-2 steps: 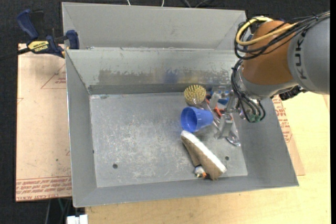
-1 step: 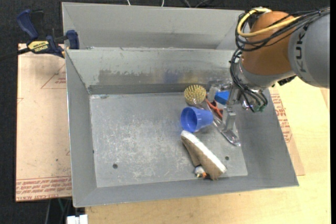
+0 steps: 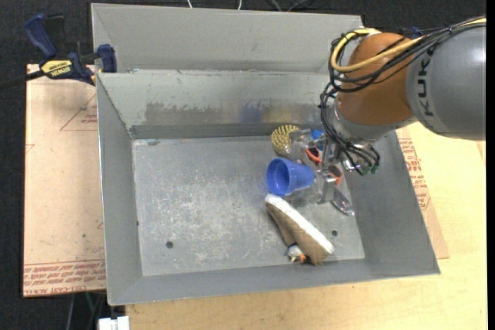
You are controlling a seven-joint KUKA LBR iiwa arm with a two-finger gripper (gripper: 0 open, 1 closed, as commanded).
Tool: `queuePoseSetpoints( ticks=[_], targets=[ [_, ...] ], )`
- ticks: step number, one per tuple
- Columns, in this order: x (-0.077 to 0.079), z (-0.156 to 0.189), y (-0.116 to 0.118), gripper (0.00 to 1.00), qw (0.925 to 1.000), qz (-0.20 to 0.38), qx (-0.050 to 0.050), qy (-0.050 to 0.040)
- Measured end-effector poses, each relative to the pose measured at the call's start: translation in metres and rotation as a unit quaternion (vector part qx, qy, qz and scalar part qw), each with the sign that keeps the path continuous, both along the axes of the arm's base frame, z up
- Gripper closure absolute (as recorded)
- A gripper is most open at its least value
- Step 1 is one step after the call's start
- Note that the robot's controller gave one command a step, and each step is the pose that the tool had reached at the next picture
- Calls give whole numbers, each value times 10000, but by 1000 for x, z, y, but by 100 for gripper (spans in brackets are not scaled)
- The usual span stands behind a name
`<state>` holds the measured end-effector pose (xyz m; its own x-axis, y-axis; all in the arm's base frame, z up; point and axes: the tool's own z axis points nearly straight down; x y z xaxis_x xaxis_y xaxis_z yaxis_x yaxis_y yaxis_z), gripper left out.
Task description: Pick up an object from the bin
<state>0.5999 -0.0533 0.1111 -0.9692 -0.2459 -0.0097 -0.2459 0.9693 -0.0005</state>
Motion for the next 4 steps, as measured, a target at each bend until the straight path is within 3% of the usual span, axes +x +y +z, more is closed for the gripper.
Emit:
queuePoseSetpoints(
  ticks=[1,2,3,4],
  targets=[
    [-7,-23,13,0,9916,-1296,15,-15],
    [-4,-29,34,0,9937,-1120,-21,-4],
    [-12,-31,58,0,9966,-825,-29,-40],
    [22,22,50,0,9977,671,-36,-22]
  ],
)
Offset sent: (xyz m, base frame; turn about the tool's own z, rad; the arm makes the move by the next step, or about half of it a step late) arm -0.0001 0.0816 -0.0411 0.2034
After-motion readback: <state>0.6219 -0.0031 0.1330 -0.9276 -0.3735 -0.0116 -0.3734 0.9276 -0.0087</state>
